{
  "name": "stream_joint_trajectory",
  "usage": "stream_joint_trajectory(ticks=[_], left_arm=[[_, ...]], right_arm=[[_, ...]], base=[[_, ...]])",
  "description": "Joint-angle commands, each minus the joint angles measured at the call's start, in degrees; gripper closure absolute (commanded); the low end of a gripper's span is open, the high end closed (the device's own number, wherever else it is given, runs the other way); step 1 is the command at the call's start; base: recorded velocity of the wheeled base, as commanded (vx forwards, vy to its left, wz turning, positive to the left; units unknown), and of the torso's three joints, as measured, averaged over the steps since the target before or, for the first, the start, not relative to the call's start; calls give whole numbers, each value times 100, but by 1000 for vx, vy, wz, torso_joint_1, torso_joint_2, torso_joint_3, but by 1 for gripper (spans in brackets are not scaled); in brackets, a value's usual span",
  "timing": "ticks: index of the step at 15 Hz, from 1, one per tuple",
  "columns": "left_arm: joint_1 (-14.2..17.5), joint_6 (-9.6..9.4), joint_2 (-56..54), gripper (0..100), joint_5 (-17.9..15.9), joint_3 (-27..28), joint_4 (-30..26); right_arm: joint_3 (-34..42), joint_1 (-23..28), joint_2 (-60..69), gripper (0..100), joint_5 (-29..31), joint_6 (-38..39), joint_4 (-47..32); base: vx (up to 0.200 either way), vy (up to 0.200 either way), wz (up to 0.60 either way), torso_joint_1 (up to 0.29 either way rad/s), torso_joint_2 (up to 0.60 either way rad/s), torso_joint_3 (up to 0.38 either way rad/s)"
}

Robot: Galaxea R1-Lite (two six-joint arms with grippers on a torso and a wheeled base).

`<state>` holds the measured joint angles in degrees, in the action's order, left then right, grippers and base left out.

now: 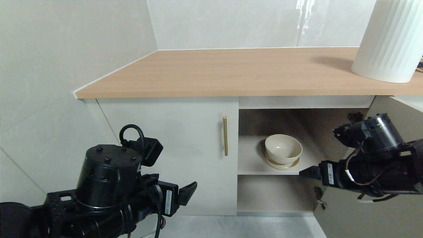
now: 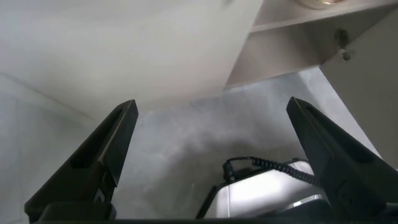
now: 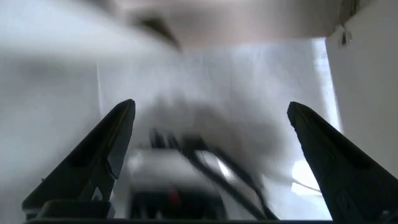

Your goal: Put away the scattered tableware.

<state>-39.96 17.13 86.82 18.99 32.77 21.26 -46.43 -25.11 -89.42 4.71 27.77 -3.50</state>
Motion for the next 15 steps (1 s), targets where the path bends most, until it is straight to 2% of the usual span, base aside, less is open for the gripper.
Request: stream_joint_trajectory(ticks=[1,5,8,15], left_arm=[[428,27,1,0,-18,-86,10],[437,1,160,0,-80,-122,27],[296,1,485,0,-71,-60,352],[278,1,432,0,-62,-78,370]], right_arm=[[196,-240,926,0,-40,-96,-380],[310,-424,970,0,-5,-96,-591],[310,-433,953,0,4,-96,-591],[319,-433,970,0,13,-96,-591]], base=[[0,0,0,0,0,0],[0,0,0,0,0,0],[-200,0,0,2,6,-1],[-200,0,0,2,1,6]])
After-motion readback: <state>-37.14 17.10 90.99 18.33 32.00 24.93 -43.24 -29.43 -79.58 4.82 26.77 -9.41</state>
